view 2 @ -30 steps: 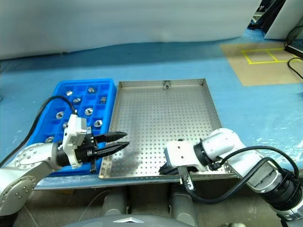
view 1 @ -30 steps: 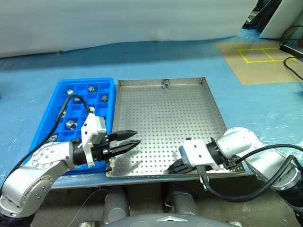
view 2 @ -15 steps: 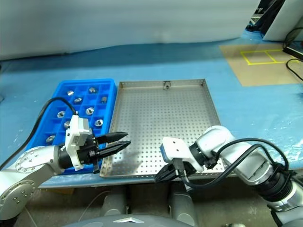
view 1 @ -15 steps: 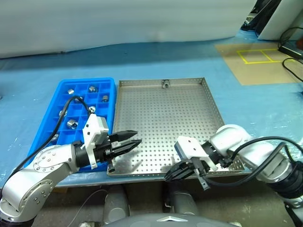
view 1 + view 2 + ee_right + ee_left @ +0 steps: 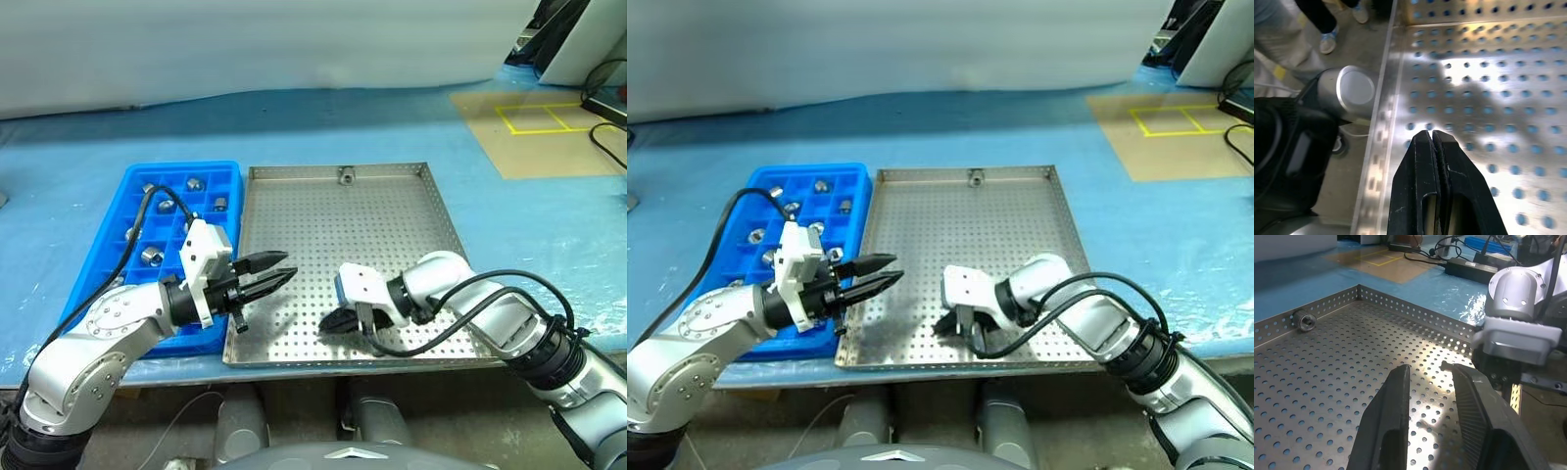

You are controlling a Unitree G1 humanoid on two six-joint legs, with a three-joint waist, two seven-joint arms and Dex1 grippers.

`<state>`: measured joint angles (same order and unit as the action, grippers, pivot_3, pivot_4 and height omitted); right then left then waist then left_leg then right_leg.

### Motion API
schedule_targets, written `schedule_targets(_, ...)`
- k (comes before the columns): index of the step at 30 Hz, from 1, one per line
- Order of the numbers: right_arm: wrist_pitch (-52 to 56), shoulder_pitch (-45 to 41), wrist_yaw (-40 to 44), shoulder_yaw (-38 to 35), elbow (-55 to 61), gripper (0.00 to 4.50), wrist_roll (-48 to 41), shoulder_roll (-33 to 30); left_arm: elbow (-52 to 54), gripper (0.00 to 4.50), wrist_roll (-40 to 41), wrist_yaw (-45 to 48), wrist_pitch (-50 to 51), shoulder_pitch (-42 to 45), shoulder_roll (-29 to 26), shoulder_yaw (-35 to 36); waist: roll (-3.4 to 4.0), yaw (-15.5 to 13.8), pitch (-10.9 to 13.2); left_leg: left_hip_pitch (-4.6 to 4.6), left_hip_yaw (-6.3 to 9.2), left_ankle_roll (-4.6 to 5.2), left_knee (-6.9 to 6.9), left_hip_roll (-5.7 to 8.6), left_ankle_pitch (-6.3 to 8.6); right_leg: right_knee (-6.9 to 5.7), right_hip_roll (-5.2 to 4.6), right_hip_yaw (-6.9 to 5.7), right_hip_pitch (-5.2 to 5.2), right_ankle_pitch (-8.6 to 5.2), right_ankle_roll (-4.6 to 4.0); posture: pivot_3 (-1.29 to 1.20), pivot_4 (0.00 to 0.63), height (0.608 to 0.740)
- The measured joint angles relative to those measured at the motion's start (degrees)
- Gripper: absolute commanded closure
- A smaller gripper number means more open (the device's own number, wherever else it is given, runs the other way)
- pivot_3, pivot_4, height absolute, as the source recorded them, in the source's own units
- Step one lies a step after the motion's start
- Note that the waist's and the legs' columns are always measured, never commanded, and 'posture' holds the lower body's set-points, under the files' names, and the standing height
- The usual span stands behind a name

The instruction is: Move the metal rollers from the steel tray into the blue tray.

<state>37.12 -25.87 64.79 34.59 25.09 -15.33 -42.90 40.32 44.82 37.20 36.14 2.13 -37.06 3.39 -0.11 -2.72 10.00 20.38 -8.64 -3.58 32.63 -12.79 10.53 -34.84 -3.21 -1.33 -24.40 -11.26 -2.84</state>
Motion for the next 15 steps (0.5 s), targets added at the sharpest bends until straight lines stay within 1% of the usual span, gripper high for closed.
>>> schedule_targets(1, -0.9, 0.2, 0.2, 0.7, 0.0, 4.48, 0.9, 0.1, -0.1, 3.08, -0.1, 0.0, 0.0, 0.1, 0.0, 0.0, 0.00, 0.2, 0.0, 0.00, 0.00, 0.00, 0.01, 0.00, 0.01, 0.00, 0.00, 0.00, 0.00, 0.01, -0.02, -0.02, 0.150, 0.740)
schedule_targets(3, -2.7, 0.2, 0.8, 1.7, -0.2, 4.48, 3.1, -0.1, -0.3, 3.08, -0.2, -0.3, 0.0, 0.8, 0.2, -0.1, 0.00, 0.3, 0.0, -0.03, -0.01, 0.03, 0.05, 0.00, 0.03, -0.04, 0.00, 0.01, 0.00, -0.12, 0.22, -0.02, 0.150, 0.740)
schedule_targets(7, -4.5, 0.8, 2.5, 2.4, -0.9, 4.48, 5.2, -0.6, -0.3, 3.08, -0.2, -0.8, 0.1, 1.9, 0.5, -0.3, 0.00, 0.2, 0.0, -0.07, 0.00, 0.06, 0.11, 0.00, 0.04, -0.10, -0.01, 0.01, 0.02, -0.12, 0.23, -0.02, 0.150, 0.740)
schedule_targets(13, -7.1, 4.5, 4.9, 2.8, -0.2, 4.48, 7.8, -4.8, -0.7, 3.08, -1.2, -1.3, 0.1, 2.3, 1.1, -1.0, 0.00, -0.2, 0.0, -0.01, 0.00, 0.14, 0.05, 0.01, 0.10, 0.01, -0.02, 0.01, 0.05, -0.14, 0.21, -0.02, 0.150, 0.740)
schedule_targets(15, -7.6, 6.1, 6.1, 3.3, 0.6, 4.48, 8.3, -5.9, -1.3, 3.08, -1.5, -1.4, 0.1, 2.7, 1.5, -1.5, 0.00, -0.1, 0.0, 0.02, 0.00, 0.11, 0.04, 0.01, 0.17, 0.02, -0.02, 0.01, 0.05, -0.06, -0.03, -0.02, 0.150, 0.740)
